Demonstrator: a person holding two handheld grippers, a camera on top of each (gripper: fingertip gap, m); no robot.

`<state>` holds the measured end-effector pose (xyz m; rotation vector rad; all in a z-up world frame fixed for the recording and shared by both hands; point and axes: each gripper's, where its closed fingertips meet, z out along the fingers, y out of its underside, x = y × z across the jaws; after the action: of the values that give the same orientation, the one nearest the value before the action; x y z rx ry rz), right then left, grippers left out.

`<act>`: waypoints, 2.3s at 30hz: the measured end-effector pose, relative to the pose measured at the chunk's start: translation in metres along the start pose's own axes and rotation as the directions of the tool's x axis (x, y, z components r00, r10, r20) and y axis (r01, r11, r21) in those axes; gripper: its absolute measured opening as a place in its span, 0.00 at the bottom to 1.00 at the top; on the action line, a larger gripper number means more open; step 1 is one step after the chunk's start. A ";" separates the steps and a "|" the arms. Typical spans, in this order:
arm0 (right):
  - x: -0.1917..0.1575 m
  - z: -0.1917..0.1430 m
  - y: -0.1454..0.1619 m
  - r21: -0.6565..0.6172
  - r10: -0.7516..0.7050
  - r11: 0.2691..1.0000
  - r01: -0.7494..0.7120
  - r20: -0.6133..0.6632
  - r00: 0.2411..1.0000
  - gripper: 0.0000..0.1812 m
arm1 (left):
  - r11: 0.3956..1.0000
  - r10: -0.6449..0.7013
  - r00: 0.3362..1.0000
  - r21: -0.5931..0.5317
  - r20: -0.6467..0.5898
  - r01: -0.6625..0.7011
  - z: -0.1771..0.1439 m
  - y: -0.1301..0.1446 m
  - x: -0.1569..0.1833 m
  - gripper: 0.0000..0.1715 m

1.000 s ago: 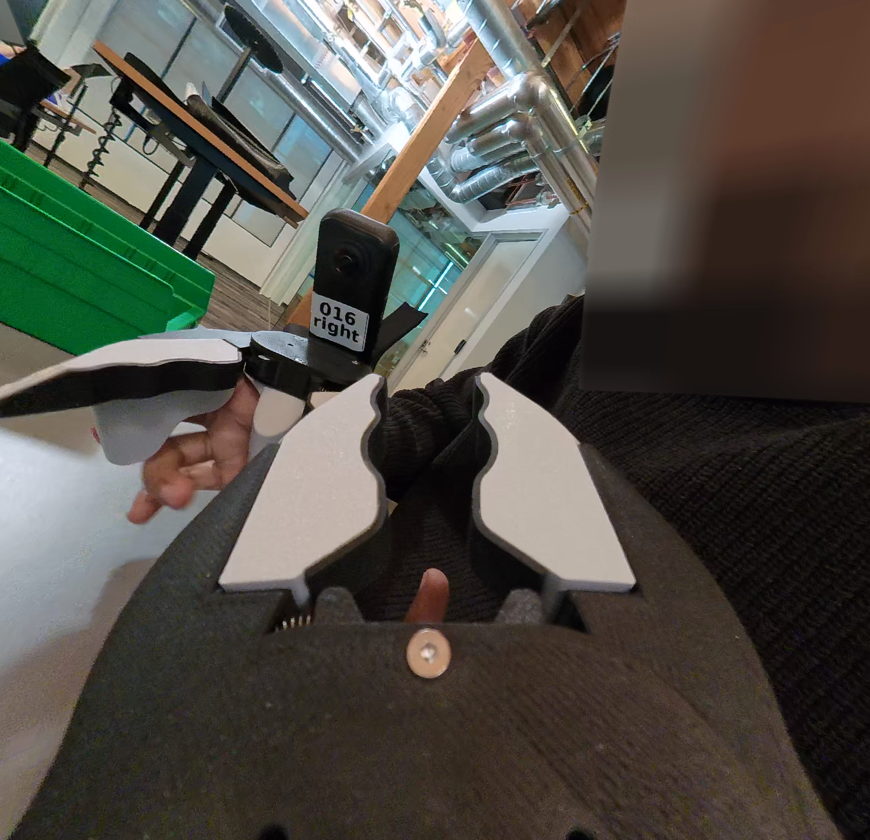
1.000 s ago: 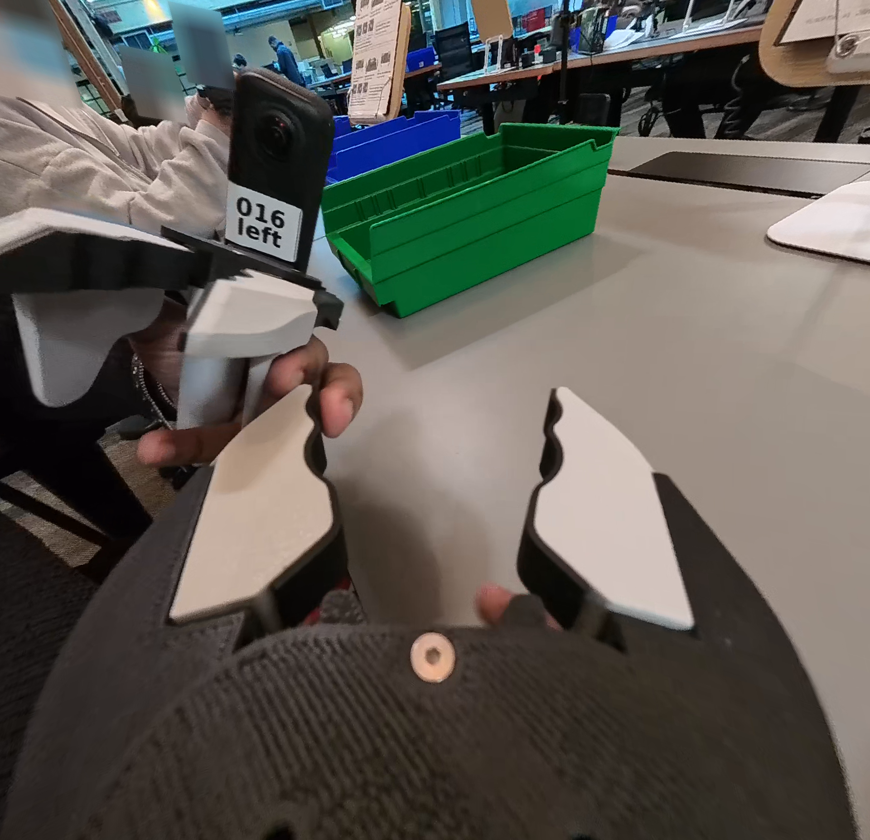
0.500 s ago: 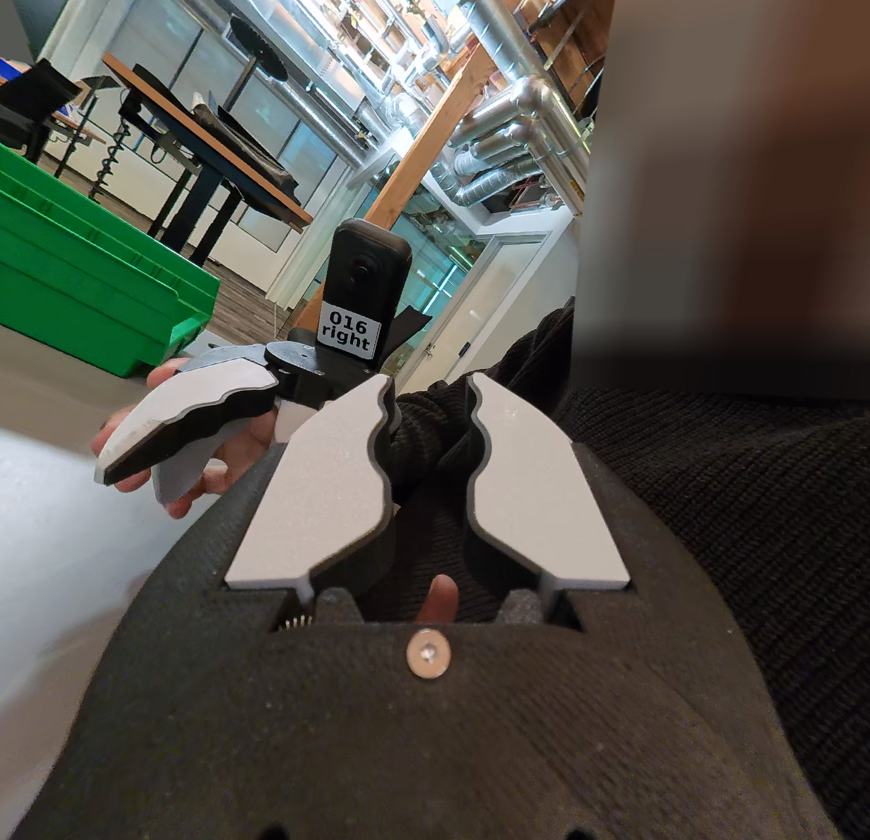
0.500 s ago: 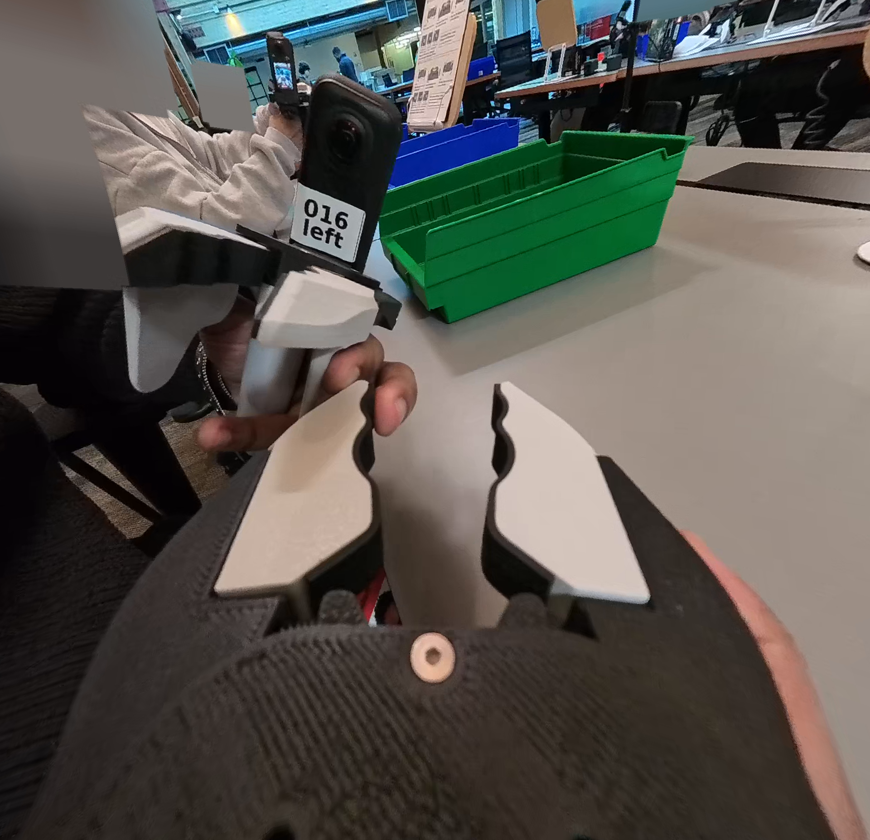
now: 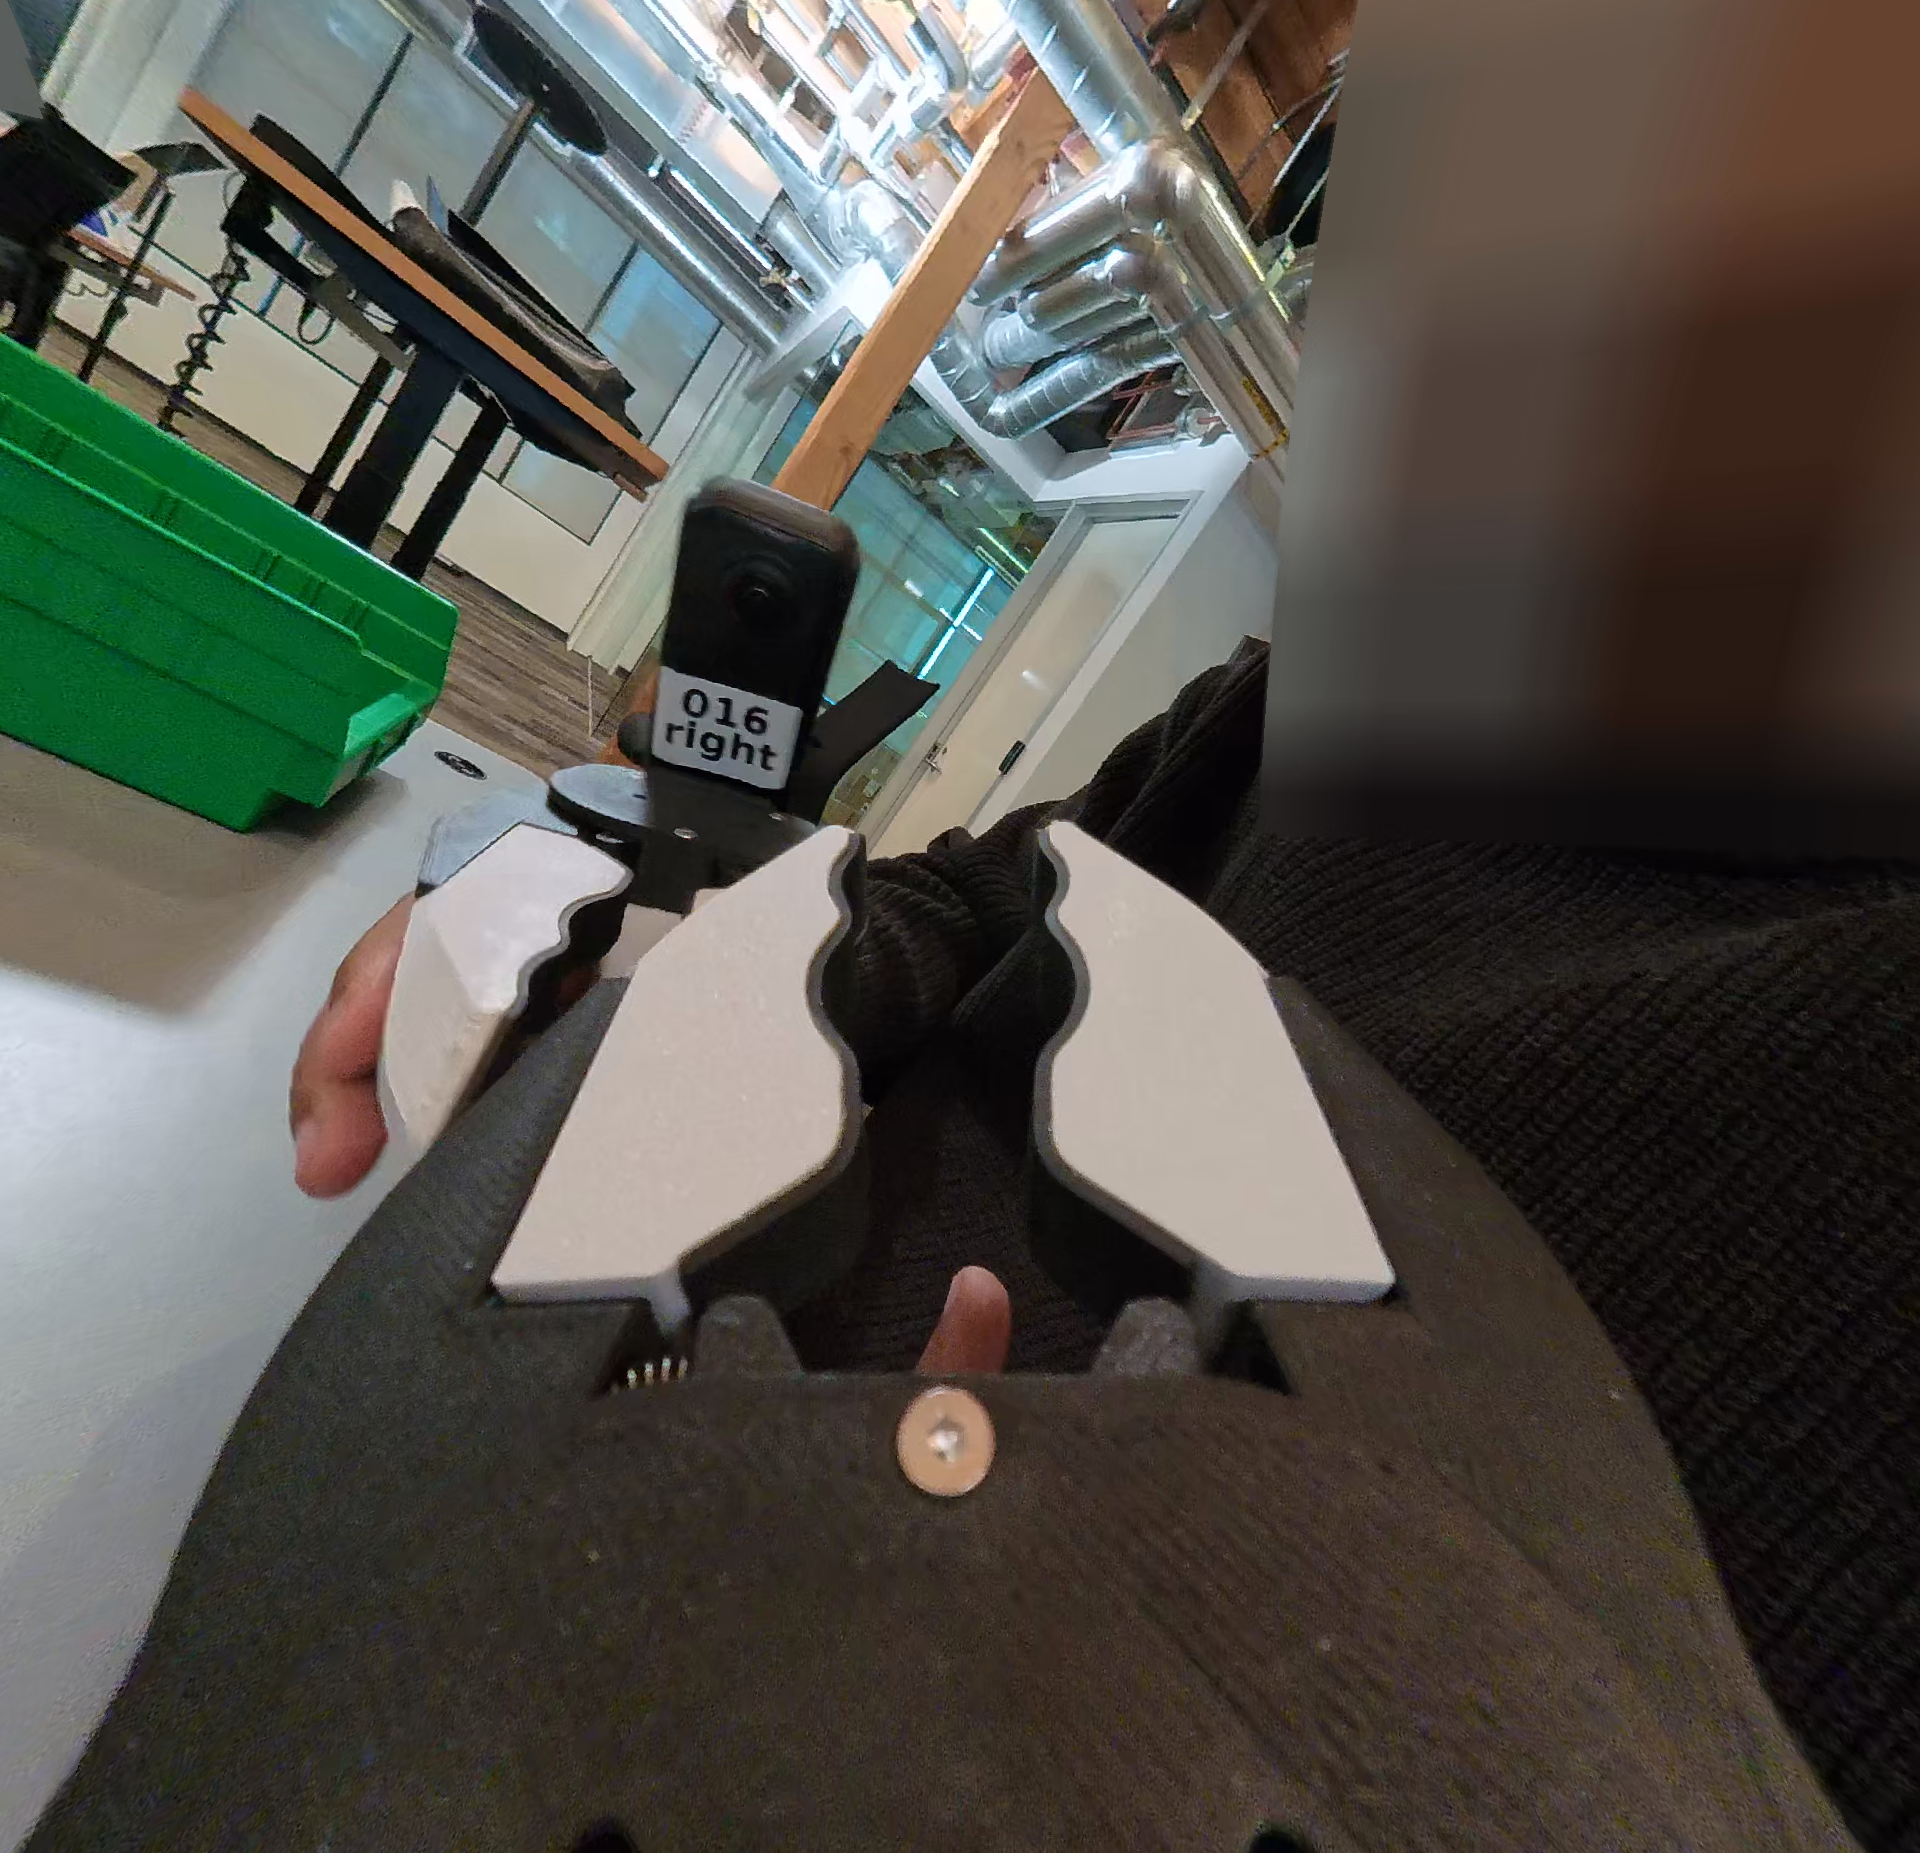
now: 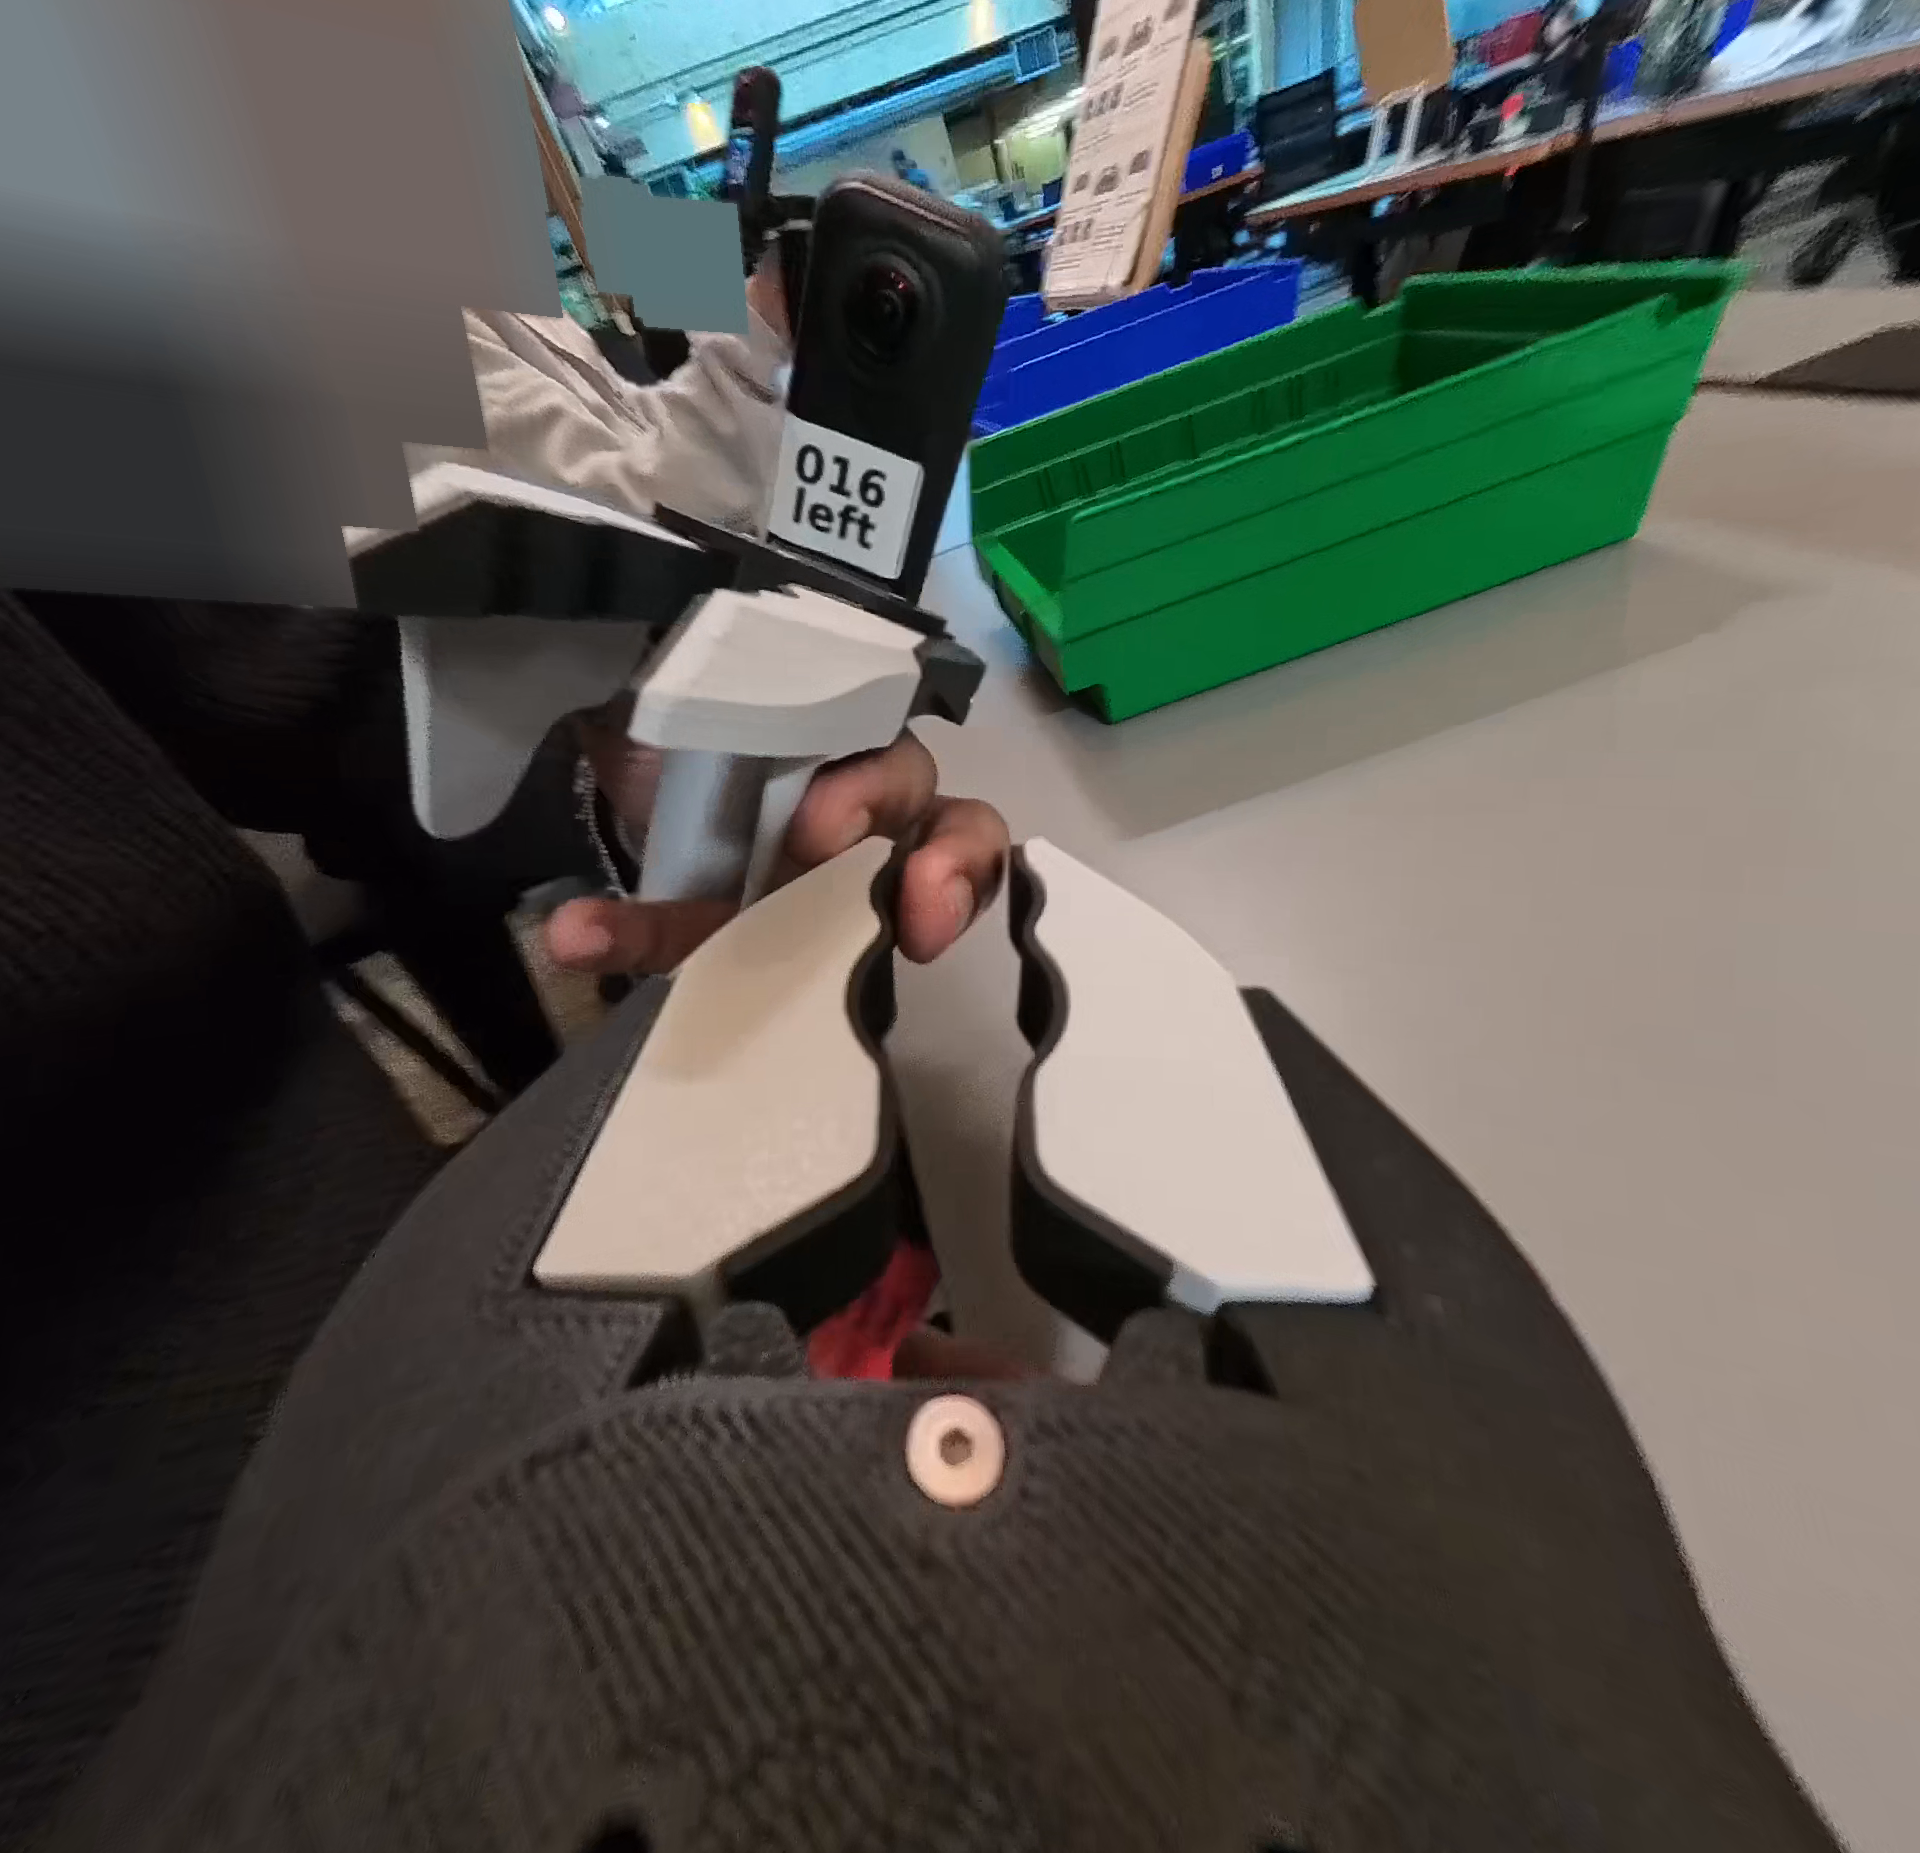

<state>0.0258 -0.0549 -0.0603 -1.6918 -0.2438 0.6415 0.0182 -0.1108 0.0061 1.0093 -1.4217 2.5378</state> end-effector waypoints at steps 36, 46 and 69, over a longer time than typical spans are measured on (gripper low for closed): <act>0.069 -0.043 -0.032 0.169 0.076 0.985 -0.021 -0.327 0.942 0.57 | 0.982 0.187 0.948 -0.011 0.258 -0.191 -0.026 -0.015 -0.035 0.34; 0.068 -0.049 -0.035 0.155 0.062 0.988 -0.009 -0.337 0.939 0.50 | 0.953 0.299 0.877 -0.065 0.377 -0.297 -0.032 -0.019 -0.048 0.37; 0.065 -0.057 -0.047 0.116 -0.102 0.978 0.173 -0.457 0.884 0.47 | 0.954 0.291 0.857 -0.063 0.426 -0.293 -0.033 -0.021 -0.052 0.37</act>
<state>0.1188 -0.0594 -0.0285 -1.6058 0.0174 0.1446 0.0494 -0.0595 -0.0196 1.5430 -1.8028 2.6251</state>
